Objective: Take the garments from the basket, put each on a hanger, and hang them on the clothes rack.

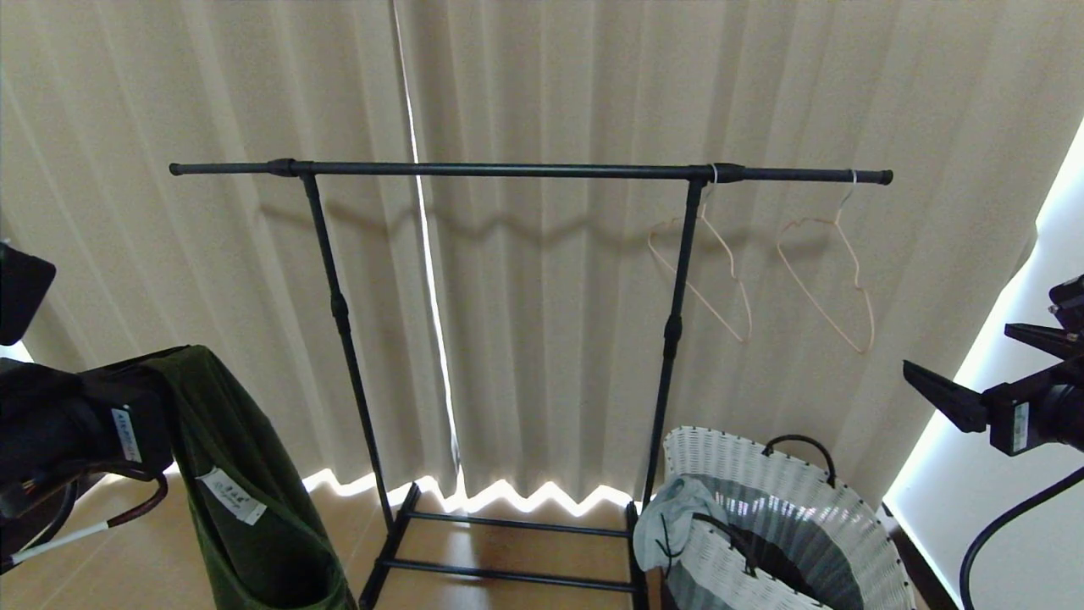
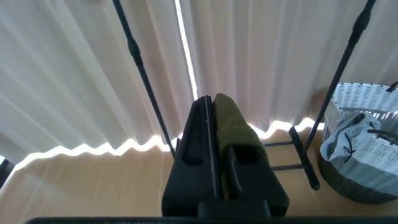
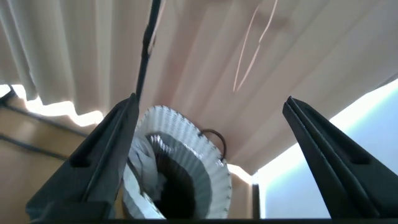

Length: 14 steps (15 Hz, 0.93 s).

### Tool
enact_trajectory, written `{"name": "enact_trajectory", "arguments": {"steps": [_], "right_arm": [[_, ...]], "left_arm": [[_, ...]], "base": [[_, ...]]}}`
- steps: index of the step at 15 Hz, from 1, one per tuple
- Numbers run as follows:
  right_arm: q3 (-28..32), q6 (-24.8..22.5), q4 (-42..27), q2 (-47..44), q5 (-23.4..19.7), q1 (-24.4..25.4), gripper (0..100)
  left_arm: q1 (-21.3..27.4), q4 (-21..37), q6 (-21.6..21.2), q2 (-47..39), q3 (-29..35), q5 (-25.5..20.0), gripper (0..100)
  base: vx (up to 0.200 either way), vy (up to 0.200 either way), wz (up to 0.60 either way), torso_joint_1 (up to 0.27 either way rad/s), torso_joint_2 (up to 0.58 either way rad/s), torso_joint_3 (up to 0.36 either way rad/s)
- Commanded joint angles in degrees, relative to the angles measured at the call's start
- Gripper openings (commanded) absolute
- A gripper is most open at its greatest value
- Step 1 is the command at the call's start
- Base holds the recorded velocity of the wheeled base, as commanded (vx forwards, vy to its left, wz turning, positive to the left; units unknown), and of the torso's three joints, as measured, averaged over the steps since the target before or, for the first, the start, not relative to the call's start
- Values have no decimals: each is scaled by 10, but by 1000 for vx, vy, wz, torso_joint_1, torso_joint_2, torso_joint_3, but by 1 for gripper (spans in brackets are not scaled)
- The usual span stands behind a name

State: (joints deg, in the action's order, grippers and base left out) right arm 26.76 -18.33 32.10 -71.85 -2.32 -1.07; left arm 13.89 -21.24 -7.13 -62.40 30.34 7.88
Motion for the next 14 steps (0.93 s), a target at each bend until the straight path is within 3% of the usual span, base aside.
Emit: {"name": "enact_trajectory", "arguments": {"steps": [1,5,10,14], "right_arm": [[-7,-12,1,1,0,0,100],[-7,-16,0,3,1,-31,100],[-11,-15,1,4,0,-37,100],[-9,-15,1,3,-2,-37,100]], "left_arm": [[-5,0,0,-1,2,0,0],[-26,0,0,-3,3,-1,0],[-26,-1,-10,-1,2,-1,0],[-26,-1,-11,1,4,-1,0]], "base": [[0,0,0,0,0,0],[0,0,0,0,0,0],[0,0,0,176,-384,-204],[0,0,0,48,-102,-59]]}}
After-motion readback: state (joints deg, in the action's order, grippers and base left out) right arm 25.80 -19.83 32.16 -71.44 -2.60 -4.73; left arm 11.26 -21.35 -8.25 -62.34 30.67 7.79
